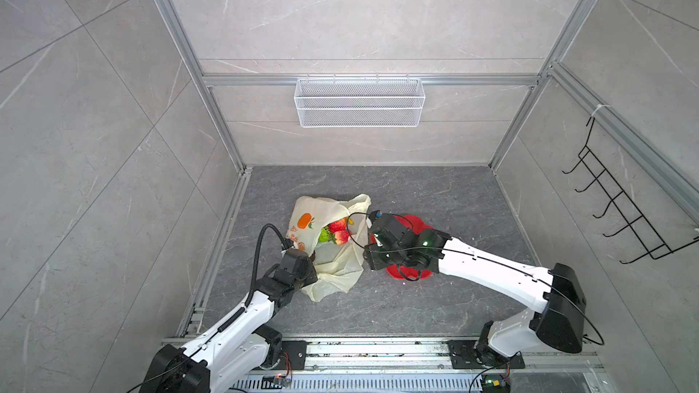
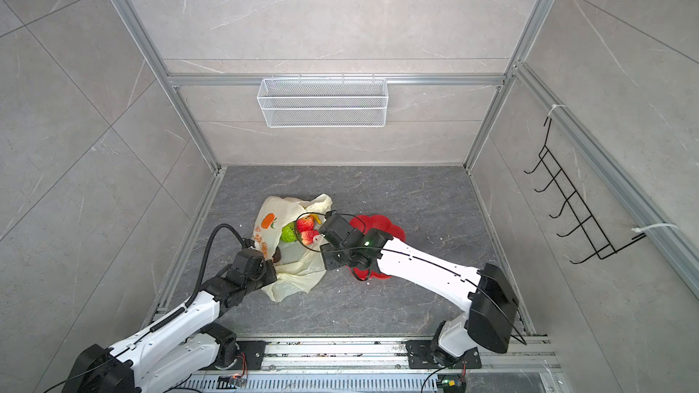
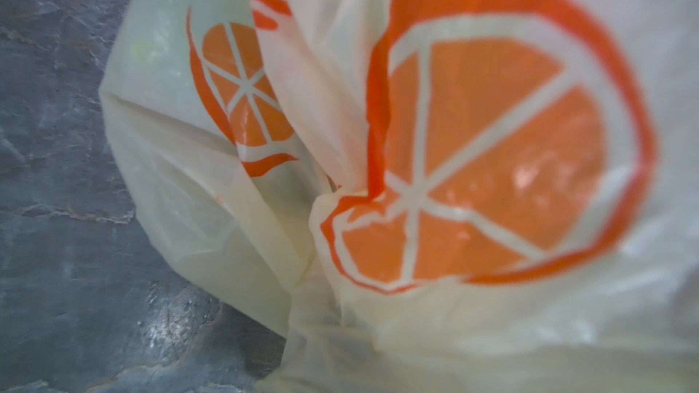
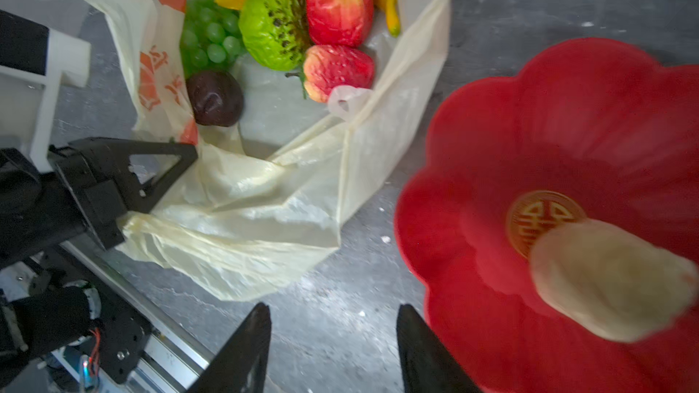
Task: Take the fake fruits out of the plastic bag
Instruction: 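Raise the right gripper and reach it into the bag opening, then grasp the green fake fruit inside the bag with the right gripper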
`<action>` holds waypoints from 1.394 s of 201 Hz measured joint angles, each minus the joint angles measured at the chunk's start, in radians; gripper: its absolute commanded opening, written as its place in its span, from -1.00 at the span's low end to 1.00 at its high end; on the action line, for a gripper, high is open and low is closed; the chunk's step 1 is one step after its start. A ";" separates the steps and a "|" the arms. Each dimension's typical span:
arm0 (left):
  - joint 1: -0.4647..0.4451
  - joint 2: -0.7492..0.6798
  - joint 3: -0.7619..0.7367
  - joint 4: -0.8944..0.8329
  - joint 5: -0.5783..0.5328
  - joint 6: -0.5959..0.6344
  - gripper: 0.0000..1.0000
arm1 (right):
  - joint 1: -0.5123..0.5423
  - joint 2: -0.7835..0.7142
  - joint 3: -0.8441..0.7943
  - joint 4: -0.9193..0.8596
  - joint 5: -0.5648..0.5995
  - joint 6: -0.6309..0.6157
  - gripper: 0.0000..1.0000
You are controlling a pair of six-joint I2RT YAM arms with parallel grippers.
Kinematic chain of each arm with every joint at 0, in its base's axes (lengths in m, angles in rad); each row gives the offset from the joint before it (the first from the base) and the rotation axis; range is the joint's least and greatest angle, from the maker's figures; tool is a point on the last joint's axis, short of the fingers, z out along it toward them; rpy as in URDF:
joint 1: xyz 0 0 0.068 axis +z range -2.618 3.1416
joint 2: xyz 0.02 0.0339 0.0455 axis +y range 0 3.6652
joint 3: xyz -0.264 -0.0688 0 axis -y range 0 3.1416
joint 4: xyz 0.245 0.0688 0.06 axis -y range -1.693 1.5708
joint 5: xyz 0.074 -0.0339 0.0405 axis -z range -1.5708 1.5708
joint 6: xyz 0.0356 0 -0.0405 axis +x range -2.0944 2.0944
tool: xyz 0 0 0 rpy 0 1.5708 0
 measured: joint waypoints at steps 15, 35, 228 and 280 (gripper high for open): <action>0.000 0.000 0.003 -0.006 0.000 0.000 -1.00 | 0.010 0.053 0.005 0.059 -0.021 0.013 0.10; 0.000 -0.003 0.014 -0.023 -0.003 0.000 -1.00 | 0.019 0.136 0.040 0.110 -0.029 0.016 0.13; 0.003 -0.019 0.042 -0.072 -0.105 -0.042 -1.00 | 0.021 0.816 0.792 0.034 0.170 -0.043 0.62; 0.008 -0.019 0.032 -0.069 -0.105 -0.042 -1.00 | 0.021 0.948 1.008 -0.059 0.229 -0.032 0.65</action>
